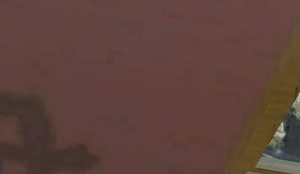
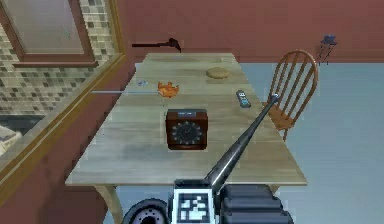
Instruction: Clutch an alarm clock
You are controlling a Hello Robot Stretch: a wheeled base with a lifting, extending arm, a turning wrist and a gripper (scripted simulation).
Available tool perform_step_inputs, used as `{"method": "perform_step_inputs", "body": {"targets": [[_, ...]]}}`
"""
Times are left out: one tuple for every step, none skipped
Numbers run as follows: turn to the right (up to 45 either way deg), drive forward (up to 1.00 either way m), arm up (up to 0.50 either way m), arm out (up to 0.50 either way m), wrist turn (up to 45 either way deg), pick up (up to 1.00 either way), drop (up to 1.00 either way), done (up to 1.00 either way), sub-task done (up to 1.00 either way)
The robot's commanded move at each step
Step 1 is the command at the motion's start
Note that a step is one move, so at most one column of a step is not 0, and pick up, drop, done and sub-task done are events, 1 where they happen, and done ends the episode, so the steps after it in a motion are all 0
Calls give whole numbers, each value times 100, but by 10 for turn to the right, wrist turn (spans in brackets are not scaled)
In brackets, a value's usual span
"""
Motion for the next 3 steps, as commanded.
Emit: {"method": "perform_step_inputs", "body": {"targets": [[0,0,0,40,0,0,0,0,0],[0,0,0,0,450,0,0,0,0],[0,0,0,0,450,0,0,0,0]]}}
